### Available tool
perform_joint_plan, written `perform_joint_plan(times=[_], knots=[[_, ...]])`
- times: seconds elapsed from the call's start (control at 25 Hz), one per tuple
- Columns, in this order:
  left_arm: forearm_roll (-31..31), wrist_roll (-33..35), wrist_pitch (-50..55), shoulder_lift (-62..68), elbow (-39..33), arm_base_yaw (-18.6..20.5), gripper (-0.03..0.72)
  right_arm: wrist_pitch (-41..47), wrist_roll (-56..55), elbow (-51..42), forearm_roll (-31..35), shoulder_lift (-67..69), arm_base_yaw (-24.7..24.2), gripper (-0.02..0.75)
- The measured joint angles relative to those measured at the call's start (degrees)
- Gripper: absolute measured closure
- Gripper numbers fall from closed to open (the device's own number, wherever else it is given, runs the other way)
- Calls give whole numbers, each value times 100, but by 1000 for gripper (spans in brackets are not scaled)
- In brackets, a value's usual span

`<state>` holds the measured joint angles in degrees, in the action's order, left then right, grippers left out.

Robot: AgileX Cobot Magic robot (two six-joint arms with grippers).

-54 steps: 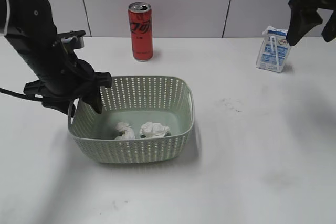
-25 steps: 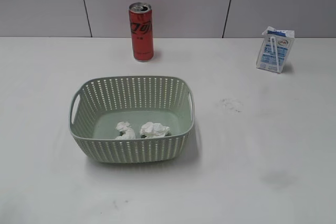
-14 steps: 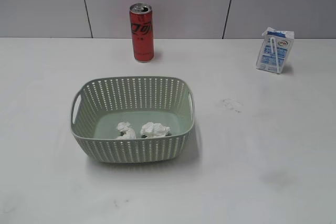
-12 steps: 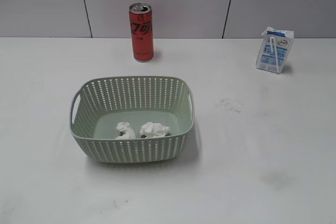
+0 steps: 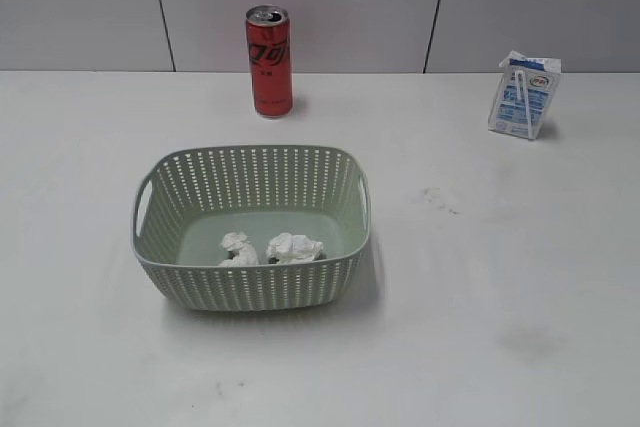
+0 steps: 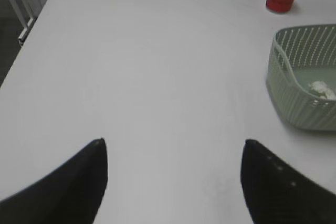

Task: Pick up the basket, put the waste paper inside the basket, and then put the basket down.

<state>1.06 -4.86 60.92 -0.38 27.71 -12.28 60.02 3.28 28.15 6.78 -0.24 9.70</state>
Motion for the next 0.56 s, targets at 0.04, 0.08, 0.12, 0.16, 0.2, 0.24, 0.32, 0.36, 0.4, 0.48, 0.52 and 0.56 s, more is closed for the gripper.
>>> perform_joint_plan(times=[0.04, 0.08, 0.12, 0.16, 0.2, 0.24, 0.32, 0.36, 0.4, 0.48, 0.52, 0.56], knots=[[-5, -14, 64, 0, -30, 0, 107, 0, 0, 0, 0, 0, 0, 147], [-5, -25, 95, 0, -37, 0, 107, 0, 0, -5, 0, 0, 0, 147], [-5, -32, 113, 0, -48, 0, 107, 0, 0, -5, -6, 0, 0, 147], [-5, -37, 120, 0, -48, 0, 107, 0, 0, -5, -6, 0, 0, 147], [-5, -37, 120, 0, -48, 0, 107, 0, 0, -5, 1, 0, 0, 147], [-5, -37, 120, 0, -48, 0, 107, 0, 0, -5, 22, 0, 0, 147], [-5, -37, 120, 0, -48, 0, 107, 0, 0, -5, 59, 0, 0, 147], [-5, -37, 120, 0, -48, 0, 107, 0, 0, -5, 72, 0, 0, 147], [-5, -37, 120, 0, -48, 0, 107, 0, 0, -5, 85, 0, 0, 147], [-5, -37, 120, 0, -48, 0, 107, 0, 0, -5, 104, 0, 0, 147], [-5, -37, 120, 0, -48, 0, 107, 0, 0, -5, 114, 0, 0, 147], [-5, -37, 120, 0, -48, 0, 107, 0, 0, -5, 114, 0, 0, 147]])
